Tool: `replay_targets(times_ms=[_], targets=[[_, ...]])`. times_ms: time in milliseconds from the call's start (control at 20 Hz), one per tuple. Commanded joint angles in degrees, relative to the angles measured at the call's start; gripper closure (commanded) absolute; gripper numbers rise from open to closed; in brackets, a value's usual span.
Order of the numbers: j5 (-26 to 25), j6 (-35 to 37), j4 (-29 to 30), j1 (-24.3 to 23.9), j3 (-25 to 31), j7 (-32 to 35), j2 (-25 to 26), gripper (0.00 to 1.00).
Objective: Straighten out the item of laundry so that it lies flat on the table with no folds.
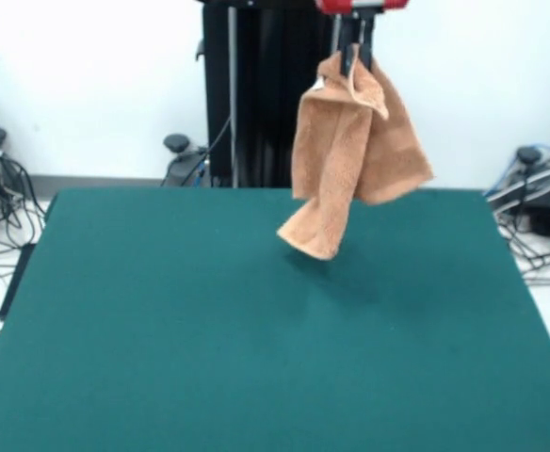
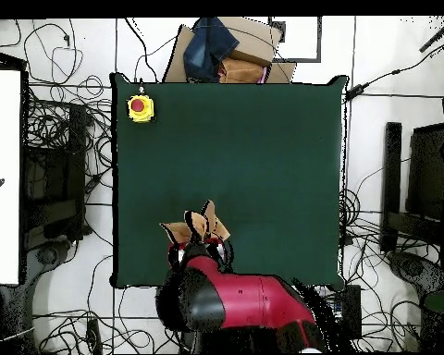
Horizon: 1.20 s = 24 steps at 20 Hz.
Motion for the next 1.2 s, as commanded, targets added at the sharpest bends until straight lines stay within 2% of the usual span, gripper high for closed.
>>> replay_targets(times_ms=[50, 450, 1000, 1200], targets=[[-4.3, -3.3, -7.1, 2.7, -2.6, 5.4, 8.7, 1.0], [-5.3, -5.7, -11.4, 4.2, -3.7, 6.4, 12.8, 1.0], [-5.4, -7.3, -13.4, 5.4, -4.5, 6.6, 16.2, 1.0], [-5.2, -5.4, -14.1, 5.0, -4.1, 5.7, 14.9, 1.0]])
